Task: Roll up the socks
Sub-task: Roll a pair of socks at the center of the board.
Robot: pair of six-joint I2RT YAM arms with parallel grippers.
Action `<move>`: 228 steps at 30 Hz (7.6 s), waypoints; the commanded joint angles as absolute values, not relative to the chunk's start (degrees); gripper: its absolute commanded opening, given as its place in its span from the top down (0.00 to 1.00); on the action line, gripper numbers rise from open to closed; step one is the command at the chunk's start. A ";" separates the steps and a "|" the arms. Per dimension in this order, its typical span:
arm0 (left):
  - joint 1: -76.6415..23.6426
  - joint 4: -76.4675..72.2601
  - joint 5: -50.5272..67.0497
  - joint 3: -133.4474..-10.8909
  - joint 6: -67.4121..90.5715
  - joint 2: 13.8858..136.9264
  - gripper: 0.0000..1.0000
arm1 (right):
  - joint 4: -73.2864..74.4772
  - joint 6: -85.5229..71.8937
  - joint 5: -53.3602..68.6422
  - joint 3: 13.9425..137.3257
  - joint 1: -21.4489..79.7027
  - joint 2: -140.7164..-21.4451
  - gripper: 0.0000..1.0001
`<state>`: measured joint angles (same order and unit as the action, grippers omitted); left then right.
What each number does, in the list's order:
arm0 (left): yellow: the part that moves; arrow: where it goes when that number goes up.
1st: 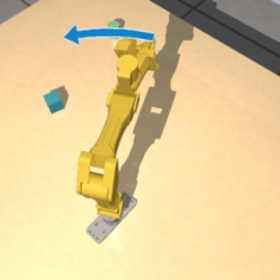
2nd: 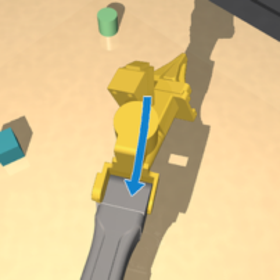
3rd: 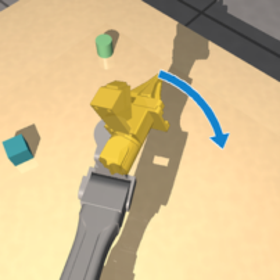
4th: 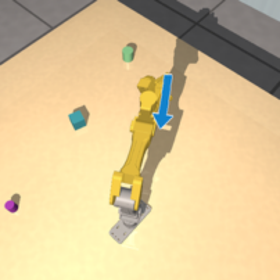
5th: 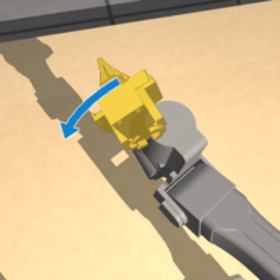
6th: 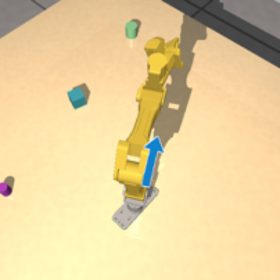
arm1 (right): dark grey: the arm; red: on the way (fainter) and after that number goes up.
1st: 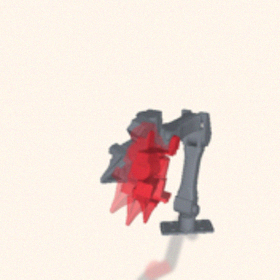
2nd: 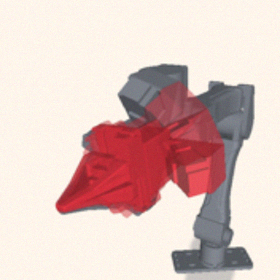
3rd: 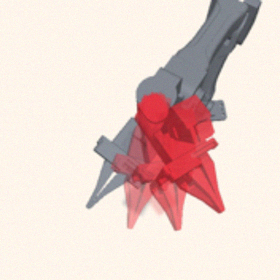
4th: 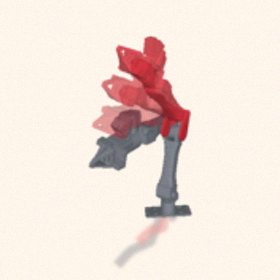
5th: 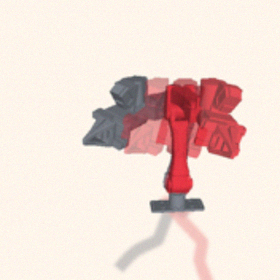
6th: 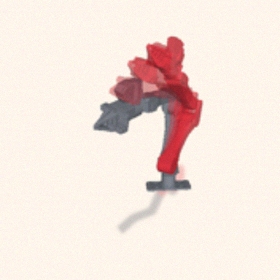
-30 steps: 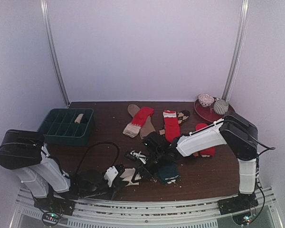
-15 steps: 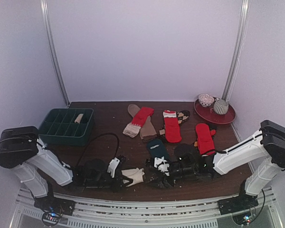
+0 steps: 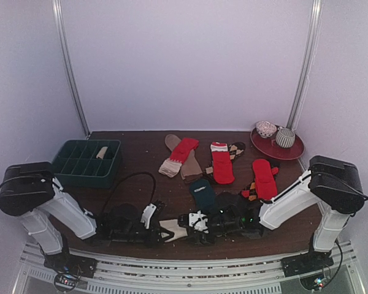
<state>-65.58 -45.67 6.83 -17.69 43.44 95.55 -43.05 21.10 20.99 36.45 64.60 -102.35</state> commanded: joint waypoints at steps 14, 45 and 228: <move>-65.74 -27.89 10.53 -15.08 39.56 96.89 0.98 | -23.22 12.64 19.65 44.86 64.52 -109.92 0.82; -71.54 -53.84 -11.16 -8.94 11.99 85.20 0.46 | 18.71 -7.12 35.99 67.07 58.80 -122.72 0.84; -66.07 -42.24 -7.18 -6.01 11.01 59.33 0.02 | 29.07 17.77 29.28 69.30 58.30 -122.75 0.77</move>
<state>-66.57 -33.47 -11.51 -5.98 17.89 58.28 10.81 19.40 30.72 70.17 57.80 -114.63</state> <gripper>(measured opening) 0.982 0.248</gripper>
